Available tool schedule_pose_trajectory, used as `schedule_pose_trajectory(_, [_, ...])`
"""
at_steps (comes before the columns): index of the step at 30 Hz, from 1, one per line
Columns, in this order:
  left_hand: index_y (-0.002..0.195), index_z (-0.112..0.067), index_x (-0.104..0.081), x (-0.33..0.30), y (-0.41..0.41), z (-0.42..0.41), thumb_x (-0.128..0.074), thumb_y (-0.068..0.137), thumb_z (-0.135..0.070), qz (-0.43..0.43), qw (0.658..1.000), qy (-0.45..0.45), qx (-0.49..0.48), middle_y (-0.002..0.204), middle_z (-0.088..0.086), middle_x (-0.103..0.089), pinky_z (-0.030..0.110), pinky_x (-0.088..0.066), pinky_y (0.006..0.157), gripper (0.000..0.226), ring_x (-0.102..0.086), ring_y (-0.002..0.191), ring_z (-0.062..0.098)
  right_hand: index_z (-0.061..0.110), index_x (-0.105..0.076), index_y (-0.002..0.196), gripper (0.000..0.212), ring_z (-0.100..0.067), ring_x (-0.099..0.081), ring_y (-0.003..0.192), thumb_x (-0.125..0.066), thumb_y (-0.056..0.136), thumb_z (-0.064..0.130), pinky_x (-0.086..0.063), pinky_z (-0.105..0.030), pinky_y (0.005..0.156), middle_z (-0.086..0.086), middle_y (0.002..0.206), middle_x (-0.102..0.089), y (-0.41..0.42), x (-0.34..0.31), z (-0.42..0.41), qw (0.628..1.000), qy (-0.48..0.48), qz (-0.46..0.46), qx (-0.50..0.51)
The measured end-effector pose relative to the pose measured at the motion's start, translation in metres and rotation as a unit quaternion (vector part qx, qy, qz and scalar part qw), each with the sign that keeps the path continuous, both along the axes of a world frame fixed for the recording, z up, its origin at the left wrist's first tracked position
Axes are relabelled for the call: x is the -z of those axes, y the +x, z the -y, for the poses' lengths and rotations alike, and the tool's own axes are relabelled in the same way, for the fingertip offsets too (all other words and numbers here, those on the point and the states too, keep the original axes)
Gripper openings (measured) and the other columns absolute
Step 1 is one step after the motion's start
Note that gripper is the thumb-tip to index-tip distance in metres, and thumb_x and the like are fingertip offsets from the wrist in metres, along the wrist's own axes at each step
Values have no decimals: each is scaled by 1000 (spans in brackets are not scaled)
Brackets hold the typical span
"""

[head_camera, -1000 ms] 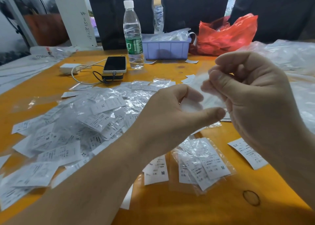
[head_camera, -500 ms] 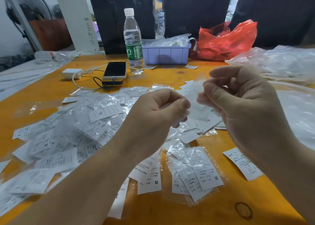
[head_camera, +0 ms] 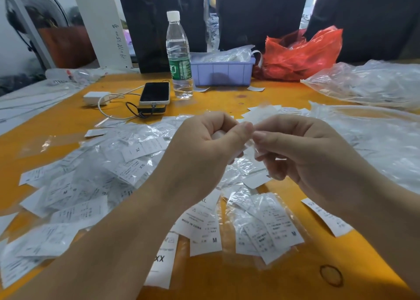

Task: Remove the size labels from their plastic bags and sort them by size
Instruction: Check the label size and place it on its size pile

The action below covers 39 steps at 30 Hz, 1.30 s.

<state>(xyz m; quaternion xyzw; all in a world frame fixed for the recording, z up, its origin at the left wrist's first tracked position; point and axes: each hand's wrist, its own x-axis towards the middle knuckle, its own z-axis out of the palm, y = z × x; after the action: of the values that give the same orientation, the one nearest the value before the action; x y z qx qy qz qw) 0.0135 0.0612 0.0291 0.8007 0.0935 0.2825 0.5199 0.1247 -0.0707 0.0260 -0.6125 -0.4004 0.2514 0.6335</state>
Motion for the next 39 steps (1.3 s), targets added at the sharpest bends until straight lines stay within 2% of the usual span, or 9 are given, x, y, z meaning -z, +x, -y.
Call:
schedule_pose_trajectory(3, [74, -21, -68, 1, 1, 0, -63, 85, -45, -16, 1000, -1, 8, 63, -1, -66, 11, -44, 53, 26, -60, 57, 2, 4, -71, 80, 9, -16, -49, 52, -67, 82, 12, -40, -23, 45, -6, 61, -60, 2, -1, 0, 1000, 4, -7, 18])
schedule_pose_trajectory(5, [75, -21, -69, 1, 1, 0, -64, 82, -49, -19, 1000, -7, 12, 65, -5, -67, 12, -46, 54, 29, -60, 58, 2, 9, -71, 76, 10, -15, -49, 50, -66, 84, 11, -41, -23, 45, -6, 60, -59, 4, 0, -1, 999, 17, -15, 35])
schedule_pose_trajectory(10, [80, -23, -70, 2, 1, -4, -64, 80, -35, -3, 999, -47, 12, 67, -6, -67, 16, -48, 55, 14, -59, 60, 5, 17, -70, 69, 20, -13, -49, 51, -65, 88, 11, -42, -24, 47, -1, 60, -58, 12, 1, -2, 992, 52, -58, 100])
schedule_pose_trajectory(14, [89, -26, -70, 4, 1, -6, -66, 78, -31, 18, 999, -47, 6, 71, -7, -69, 19, -51, 56, 12, -62, 63, 5, 15, -66, 77, 11, -10, -49, 50, -65, 88, 11, -44, -24, 48, 2, 59, -57, 13, 1, -2, 988, 64, -80, 113])
schedule_pose_trajectory(25, [96, -27, -65, 5, 1, -2, -67, 80, -29, 32, 998, -46, 7, 74, -2, -69, 22, -54, 56, 16, -62, 62, 5, 13, -64, 84, 3, -10, -50, 50, -67, 86, 13, -44, -23, 49, 4, 59, -57, 12, 5, -4, 989, 68, -84, 103])
schedule_pose_trajectory(29, [101, -29, -62, 6, 1, -2, -70, 87, -20, 33, 999, -37, 14, 80, 3, -70, 26, -56, 57, 18, -62, 64, 8, 13, -65, 82, 14, -10, -50, 51, -70, 73, 22, -45, -22, 48, 2, 59, -57, 8, 6, -4, 990, 70, -87, 89])
schedule_pose_trajectory(35, [106, -36, -59, 6, 2, -2, -68, 77, -33, 16, 999, -45, 21, 79, -3, -70, 22, -54, 57, 31, -65, 68, 7, 15, -67, 81, 15, -11, -52, 51, -69, 70, 26, -46, -23, 48, 0, 61, -58, 4, 5, -5, 992, 54, -87, 70])
schedule_pose_trajectory(39, [113, -35, -56, 7, 3, -2, -70, 79, -32, 11, 998, -49, 24, 81, 7, -69, 23, -54, 59, 37, -64, 69, 11, 13, -69, 85, 23, -11, -53, 53, -70, 67, 26, -47, -24, 50, -1, 63, -59, 3, 5, -5, 992, 35, -111, 53])
